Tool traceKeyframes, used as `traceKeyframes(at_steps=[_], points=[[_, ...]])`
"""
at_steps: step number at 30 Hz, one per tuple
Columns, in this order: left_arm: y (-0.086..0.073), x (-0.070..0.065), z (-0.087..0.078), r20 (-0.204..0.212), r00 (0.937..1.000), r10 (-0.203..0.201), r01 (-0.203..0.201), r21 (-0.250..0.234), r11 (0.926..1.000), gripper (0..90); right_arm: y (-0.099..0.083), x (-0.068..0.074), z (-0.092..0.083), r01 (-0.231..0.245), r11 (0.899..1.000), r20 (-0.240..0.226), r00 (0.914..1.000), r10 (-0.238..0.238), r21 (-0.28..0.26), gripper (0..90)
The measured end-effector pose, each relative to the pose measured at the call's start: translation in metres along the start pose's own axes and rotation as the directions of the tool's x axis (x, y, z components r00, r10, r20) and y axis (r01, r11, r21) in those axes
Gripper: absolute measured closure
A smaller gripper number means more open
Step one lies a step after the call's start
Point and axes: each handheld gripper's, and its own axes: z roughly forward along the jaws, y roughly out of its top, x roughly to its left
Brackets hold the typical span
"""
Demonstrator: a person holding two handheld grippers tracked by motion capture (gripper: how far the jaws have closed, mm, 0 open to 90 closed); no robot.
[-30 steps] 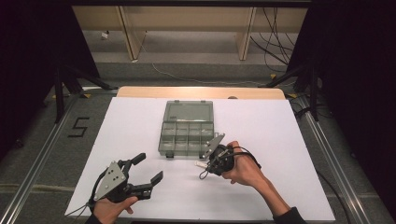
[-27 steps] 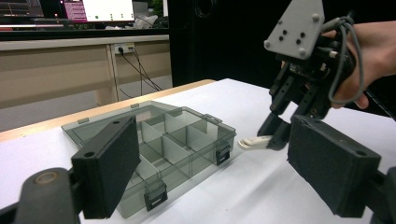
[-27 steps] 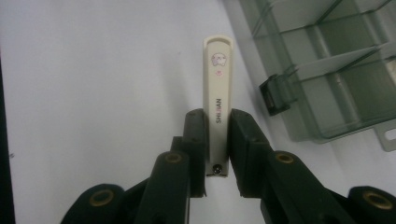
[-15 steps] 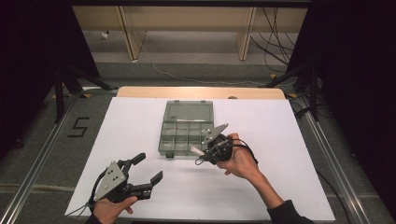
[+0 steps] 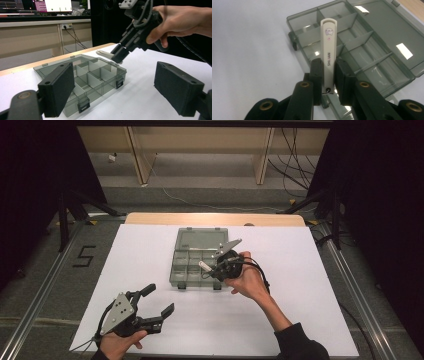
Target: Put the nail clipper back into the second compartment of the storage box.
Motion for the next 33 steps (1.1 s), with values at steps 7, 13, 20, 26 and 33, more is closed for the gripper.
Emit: traceKeyframes(at_steps=[7,13,20,26,33], points=[[0.0,0.0,0.0,0.005,1.0,-0.006,0.006,-0.001,1.0,16.0,0.011,-0.005,0.012,-0.038,0.999,0.008,0.9992,0.038,-0.02,77.5],[0.0,0.0,0.0,0.005,0.9999,-0.009,0.009,-0.005,0.9999,16.0,0.016,-0.009,0.024,-0.074,0.997,0.025,0.9969,0.075,-0.036,77.5],[0.001,0.0,0.0,0.005,1.0,-0.008,0.008,-0.004,1.0,16.0,0.027,-0.014,0.036,-0.108,0.993,0.037,0.9933,0.11,-0.051,77.5],[0.001,0.0,-0.001,0.004,1.0,-0.007,0.008,-0.004,1.0,16.0,0.033,-0.018,0.047,-0.143,0.989,0.036,0.9888,0.145,-0.046,77.5],[0.001,0.001,0.0,0.012,0.9999,-0.009,0.009,-0.016,0.9998,16.0,0.043,-0.019,0.059,-0.172,0.984,0.042,0.9837,0.175,-0.053,77.5]])
